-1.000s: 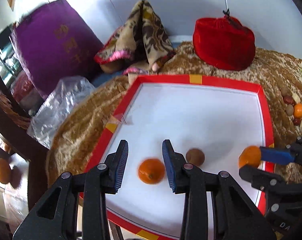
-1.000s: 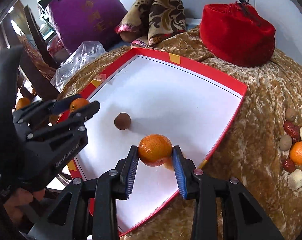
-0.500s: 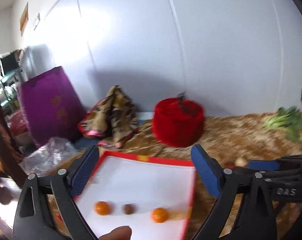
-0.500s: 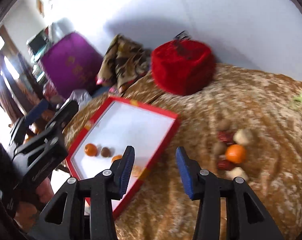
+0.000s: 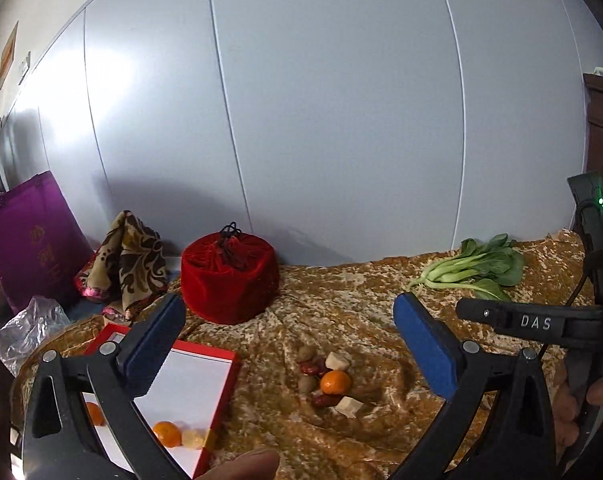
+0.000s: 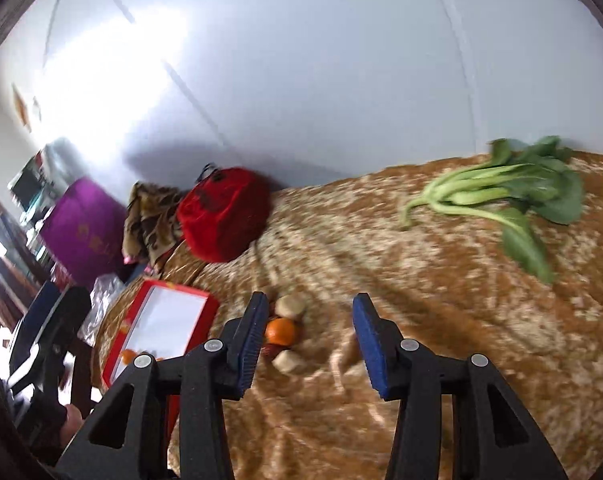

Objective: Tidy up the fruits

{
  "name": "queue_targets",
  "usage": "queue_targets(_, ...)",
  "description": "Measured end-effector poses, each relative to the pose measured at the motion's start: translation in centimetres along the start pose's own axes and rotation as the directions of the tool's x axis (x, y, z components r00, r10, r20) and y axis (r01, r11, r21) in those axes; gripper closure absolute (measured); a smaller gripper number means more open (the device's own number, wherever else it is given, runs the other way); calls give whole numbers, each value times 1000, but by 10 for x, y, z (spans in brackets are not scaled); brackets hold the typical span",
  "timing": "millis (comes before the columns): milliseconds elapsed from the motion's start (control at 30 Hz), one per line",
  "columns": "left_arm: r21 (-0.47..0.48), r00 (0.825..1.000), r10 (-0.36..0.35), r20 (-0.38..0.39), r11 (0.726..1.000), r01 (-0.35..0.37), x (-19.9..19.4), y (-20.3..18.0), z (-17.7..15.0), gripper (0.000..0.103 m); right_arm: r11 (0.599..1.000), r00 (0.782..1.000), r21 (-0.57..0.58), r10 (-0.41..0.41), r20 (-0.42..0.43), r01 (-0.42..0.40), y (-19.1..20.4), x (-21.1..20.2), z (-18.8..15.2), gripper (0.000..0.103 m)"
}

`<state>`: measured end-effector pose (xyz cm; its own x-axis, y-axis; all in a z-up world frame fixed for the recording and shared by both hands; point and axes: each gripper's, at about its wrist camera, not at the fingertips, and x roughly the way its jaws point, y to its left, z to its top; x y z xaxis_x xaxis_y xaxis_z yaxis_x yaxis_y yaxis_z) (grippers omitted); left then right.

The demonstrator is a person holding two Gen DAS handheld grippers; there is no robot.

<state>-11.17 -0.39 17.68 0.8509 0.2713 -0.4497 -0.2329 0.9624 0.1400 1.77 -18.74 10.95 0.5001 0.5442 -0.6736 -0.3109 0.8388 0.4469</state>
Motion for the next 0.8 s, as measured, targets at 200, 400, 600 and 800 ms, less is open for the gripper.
queue_targets(200, 29, 990, -57, -128, 998, 61, 30, -27, -10, 0, 995, 996, 55, -86, -12, 87, -41, -8, 2, 56)
queue_targets(400, 86, 981, 13, -193, 996, 4, 44, -40, -17, 0, 992, 995, 84, -98, -25, 99, -59, -14, 2, 56)
queue_targets(600, 122, 987, -30, -155, 991, 49, 29, -48, -19, 0, 992, 996, 84, -89, -3, 89, -58, -20, 7, 56)
queue_targets(800, 127, 996, -13, -83, 992, 23, 11, -48, -13, 0, 992, 996, 96, -85, 18, 83, -58, -23, 8, 56)
